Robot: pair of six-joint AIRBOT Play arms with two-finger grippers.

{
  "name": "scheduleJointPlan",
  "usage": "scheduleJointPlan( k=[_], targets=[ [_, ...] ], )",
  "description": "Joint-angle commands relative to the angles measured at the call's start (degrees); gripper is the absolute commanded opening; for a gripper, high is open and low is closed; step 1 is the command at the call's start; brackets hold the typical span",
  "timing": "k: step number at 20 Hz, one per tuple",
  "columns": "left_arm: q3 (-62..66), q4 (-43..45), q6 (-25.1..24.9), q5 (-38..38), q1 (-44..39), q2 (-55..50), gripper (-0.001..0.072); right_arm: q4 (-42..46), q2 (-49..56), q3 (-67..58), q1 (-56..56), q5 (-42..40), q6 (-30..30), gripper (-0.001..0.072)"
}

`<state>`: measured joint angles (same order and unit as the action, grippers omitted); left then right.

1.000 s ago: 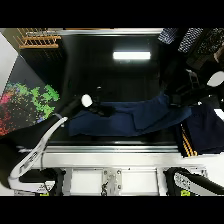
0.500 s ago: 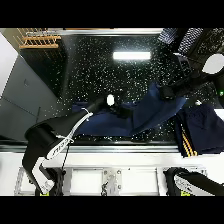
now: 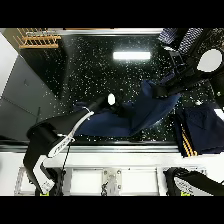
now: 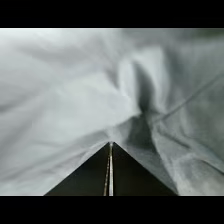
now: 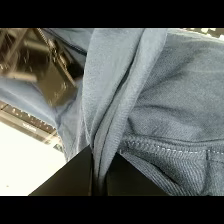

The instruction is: Fold the clothes and pants, and hang the long-sleeved shirts on hangers.

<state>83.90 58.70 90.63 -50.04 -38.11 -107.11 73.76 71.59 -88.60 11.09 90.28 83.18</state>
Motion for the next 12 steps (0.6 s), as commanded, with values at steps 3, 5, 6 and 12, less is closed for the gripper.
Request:
scheduleJointPlan(
  k=[3,5,6,12],
  targets=[
    [0.1,0.0,-1.3,-1.5,7.5,6.3,0.0008,0.0,0.1,-0.6,3.0,0.0,0.0,0.0015],
    [0.1,0.3,-2.3,-3.0,11.8,8.7,0.0008,0.0,0.3,-1.1,4.7,-0.3,0.1,0.0015],
    [0.1,0.3,-2.4,-3.7,14.1,9.8,0.0008,0.0,0.7,-1.6,5.7,-0.4,0.3,0.0015],
    [0.1,0.3,-5.0,-7.8,26.5,15.9,0.0008,0.0,4.4,-2.8,15.4,-5.1,4.5,0.0015]
  ],
)
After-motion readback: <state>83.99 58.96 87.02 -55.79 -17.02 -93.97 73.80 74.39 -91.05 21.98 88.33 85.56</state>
